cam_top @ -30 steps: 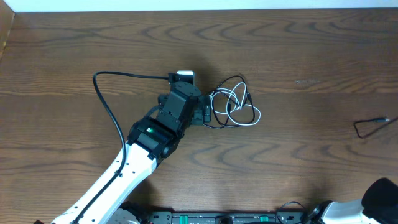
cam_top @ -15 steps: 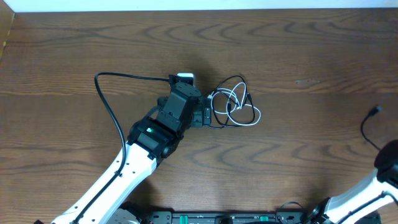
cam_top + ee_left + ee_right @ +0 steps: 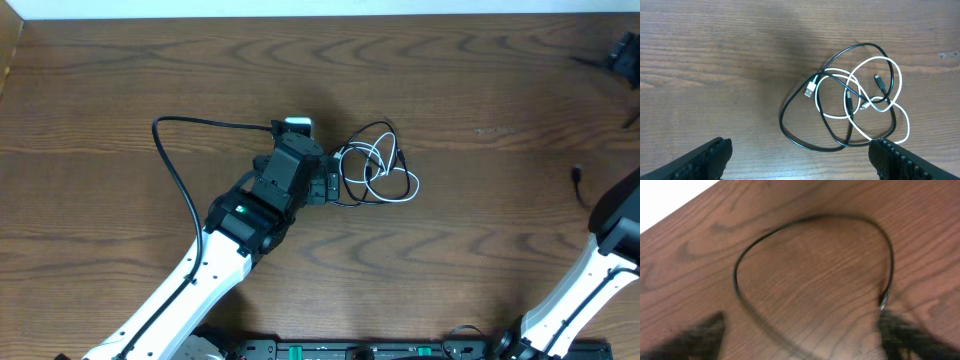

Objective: Untangle cables

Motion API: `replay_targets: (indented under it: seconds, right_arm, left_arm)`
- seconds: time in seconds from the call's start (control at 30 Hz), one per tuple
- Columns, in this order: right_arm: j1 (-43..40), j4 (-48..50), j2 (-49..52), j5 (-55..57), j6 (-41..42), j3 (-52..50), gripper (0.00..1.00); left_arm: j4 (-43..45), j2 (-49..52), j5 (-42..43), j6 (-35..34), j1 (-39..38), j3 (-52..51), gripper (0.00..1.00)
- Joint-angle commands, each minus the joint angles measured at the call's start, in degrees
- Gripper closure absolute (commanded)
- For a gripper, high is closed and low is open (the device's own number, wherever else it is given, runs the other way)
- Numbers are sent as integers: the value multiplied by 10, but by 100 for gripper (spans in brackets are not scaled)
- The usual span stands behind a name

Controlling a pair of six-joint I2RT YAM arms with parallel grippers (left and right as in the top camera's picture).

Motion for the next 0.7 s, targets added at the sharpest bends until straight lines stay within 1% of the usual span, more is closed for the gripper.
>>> replay_targets:
  seconds: [0.0,0.17,0.3,0.37,0.47,0.53,0.67]
  right_arm:
    - [4,-2,-10,17,8,5,1]
    - [4,-12,-56,2,7,5,1]
    - [7,-44,-135,-68,0,5,1]
    - [9,-78,-177,-137,-22,5,1]
    - [19,-121,-221,-211,-44,5,1]
    - [29,-149,-242,-235,-45,5,1]
    - [65,-215,-262,-238,-45,5,1]
  left_arm:
    - [-1,-7,-1,3,2,-3,7]
    - [-1,-7,-1,3,2,-3,7]
    - [-1,-7,0,3,2,-3,7]
    - [0,-7,21,3,2,-3,7]
    - [0,-6,54,3,2,-3,7]
    - [0,-2,81,3,2,-3,7]
    - [6,23,135,3,2,-3,7]
